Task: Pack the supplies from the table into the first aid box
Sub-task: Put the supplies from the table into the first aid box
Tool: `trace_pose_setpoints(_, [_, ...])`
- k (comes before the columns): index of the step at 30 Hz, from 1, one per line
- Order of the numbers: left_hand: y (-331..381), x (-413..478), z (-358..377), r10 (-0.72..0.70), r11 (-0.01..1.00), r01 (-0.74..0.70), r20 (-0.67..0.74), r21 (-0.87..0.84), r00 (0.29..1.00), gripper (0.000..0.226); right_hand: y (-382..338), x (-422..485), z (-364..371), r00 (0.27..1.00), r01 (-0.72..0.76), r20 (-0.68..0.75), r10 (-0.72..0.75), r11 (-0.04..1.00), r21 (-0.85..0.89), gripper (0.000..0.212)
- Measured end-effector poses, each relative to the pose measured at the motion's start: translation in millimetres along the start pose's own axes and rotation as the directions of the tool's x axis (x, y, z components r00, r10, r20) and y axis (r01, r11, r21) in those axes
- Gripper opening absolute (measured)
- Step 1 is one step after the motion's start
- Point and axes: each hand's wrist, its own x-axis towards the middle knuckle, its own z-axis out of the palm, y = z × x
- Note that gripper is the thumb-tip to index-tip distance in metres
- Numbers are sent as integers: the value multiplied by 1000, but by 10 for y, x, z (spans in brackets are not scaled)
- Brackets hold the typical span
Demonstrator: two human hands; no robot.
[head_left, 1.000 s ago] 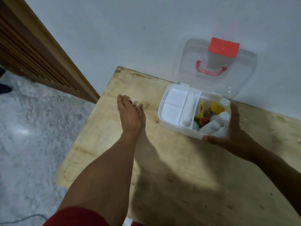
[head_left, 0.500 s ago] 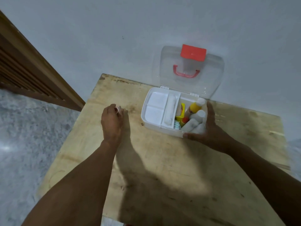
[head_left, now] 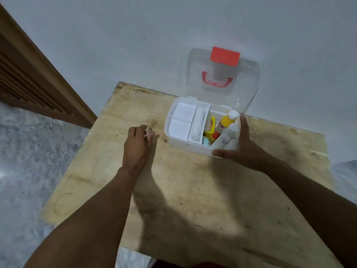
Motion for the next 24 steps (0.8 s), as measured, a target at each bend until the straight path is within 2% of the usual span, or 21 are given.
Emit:
trace_pose_setpoints(4, [275,140,-254,10,996,-21,-116,-87,993,41,-41,-37,-2,999,40,20,-41,998,45,143])
trace_pose_setpoints(8, [750,231,-457,-66,957,18,-156,-289,986,42,-39,-39,6,998,54,10,-55,994,96,141])
trace_pose_setpoints(13, [1258,309,-481,11,934,-21,-28,-356,1000,32,19,-84,-12,999,32,35,-36,995,99,143])
trace_pose_setpoints(17, [1423,468,-344,97,968,-78,70,-237,993,23,45,-62,-18,999,34,33,-38,991,131,150])
trace_pose_setpoints(20, [1518,520,-270,131,973,-99,141,-211,981,23,83,-32,8,999,32,6,-33,987,159,152])
trace_pose_setpoints(24, [1503,590,-182,92,959,-58,113,-276,989,18,76,-27,33,999,47,5,-48,988,148,148])
